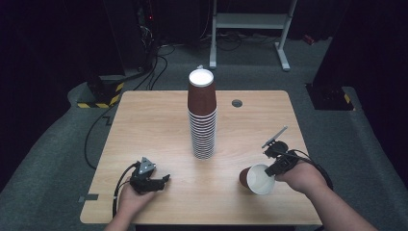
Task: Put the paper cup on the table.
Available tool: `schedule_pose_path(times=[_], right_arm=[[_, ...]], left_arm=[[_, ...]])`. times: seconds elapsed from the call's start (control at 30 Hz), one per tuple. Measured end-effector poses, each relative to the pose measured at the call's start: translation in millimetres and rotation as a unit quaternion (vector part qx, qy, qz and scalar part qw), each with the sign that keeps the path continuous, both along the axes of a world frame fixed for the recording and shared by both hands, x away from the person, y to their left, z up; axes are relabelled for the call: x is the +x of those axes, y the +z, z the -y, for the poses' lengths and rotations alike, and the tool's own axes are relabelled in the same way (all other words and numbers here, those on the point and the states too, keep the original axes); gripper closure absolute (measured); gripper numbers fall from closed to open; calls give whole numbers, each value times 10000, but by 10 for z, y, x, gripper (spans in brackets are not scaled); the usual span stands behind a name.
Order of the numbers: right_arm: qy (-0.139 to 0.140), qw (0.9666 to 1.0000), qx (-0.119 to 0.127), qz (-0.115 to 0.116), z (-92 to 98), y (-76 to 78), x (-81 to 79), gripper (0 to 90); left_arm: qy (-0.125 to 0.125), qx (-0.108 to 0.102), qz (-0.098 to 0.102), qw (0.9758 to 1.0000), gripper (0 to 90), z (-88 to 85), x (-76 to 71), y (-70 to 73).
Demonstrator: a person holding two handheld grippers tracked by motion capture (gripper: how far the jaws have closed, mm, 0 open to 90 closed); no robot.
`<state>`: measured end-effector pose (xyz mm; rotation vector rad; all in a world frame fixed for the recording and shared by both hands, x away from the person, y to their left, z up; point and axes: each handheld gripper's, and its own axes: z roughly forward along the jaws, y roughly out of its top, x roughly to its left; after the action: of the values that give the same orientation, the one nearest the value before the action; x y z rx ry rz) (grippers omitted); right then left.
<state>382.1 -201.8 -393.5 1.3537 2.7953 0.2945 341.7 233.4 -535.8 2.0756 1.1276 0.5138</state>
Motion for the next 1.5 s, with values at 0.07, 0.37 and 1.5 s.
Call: schedule_pose_path(times=[0.07, 0.37, 1.5], right_arm=[[-12, 10000, -5, -3, 3, -1, 4, 858], [-35, 10000, -11, -32, 23, -33, 29, 858], [-25, 9999, -90, 126, -41, -24, 113, 762]], left_arm=[[-1, -1, -1, 10000, 237, 0, 0, 0], [1, -2, -1, 10000, 238, 0, 0, 0], [-22, -13, -25, 10000, 239, 0, -3, 1]])
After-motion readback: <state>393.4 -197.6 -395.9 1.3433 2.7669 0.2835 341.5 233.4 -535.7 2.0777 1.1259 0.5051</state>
